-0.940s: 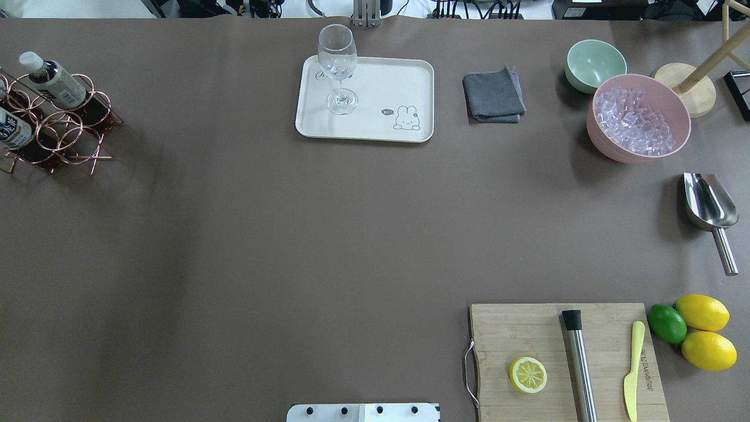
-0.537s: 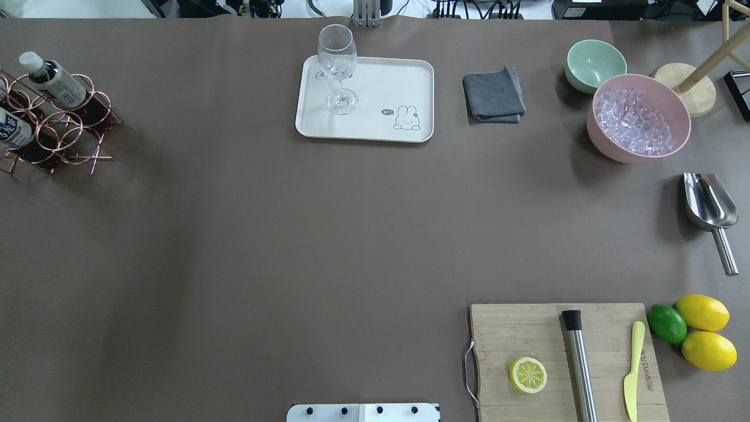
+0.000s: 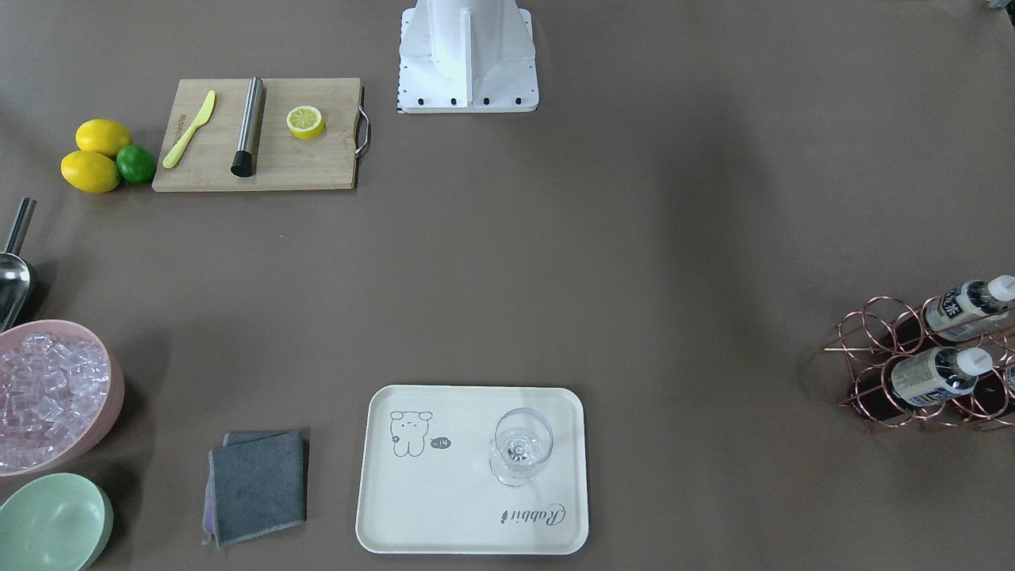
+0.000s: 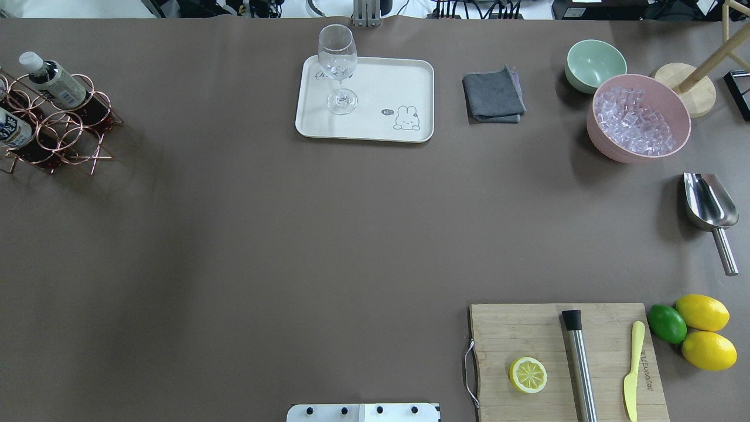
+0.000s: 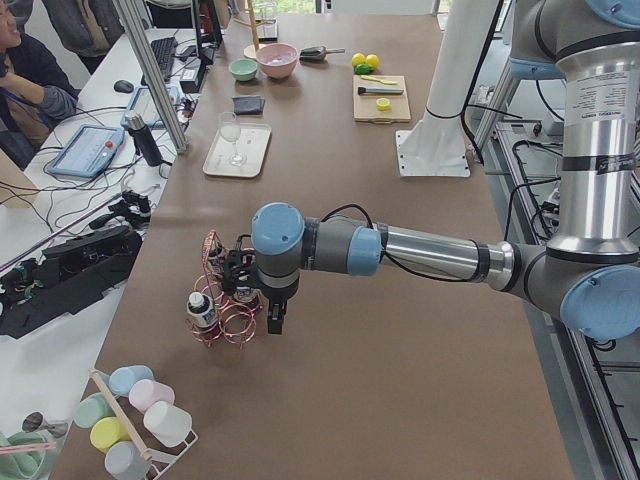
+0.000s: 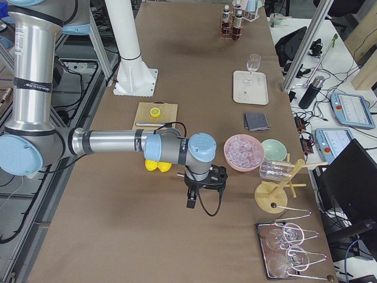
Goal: Take tea from basket to plate
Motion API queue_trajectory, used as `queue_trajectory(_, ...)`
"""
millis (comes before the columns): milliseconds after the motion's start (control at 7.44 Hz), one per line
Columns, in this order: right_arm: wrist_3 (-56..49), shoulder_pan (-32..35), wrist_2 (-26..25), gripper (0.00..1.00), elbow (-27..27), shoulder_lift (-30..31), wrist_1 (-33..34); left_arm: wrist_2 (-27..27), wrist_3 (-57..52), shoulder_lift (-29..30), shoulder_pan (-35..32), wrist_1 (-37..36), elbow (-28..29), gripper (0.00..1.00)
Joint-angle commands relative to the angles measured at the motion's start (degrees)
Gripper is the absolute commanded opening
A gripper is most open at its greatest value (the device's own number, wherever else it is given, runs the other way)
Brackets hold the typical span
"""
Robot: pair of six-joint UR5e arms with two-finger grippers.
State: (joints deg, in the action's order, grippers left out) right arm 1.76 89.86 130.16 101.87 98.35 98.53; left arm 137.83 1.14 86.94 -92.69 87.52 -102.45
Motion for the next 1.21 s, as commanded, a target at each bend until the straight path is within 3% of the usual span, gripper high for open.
queue_trajectory(0, 0.0, 0.1, 0.0, 1.00, 0.0, 0.0, 0.0, 0.5, 0.0, 0.3, -1.3, 3.2, -0.2, 0.98)
queue_trajectory(806, 0.0, 0.0, -0.1, 1.00, 0.3, 0.3, 0.0, 1.0, -0.6, 3.0, -1.3, -1.5, 0.5, 0.98)
queue_trajectory(1075, 0.0, -1.0, -0.3, 1.00, -0.1, 0.0, 0.0, 0.9, -16.6, 3.7, -1.4, -1.6, 0.6, 0.98)
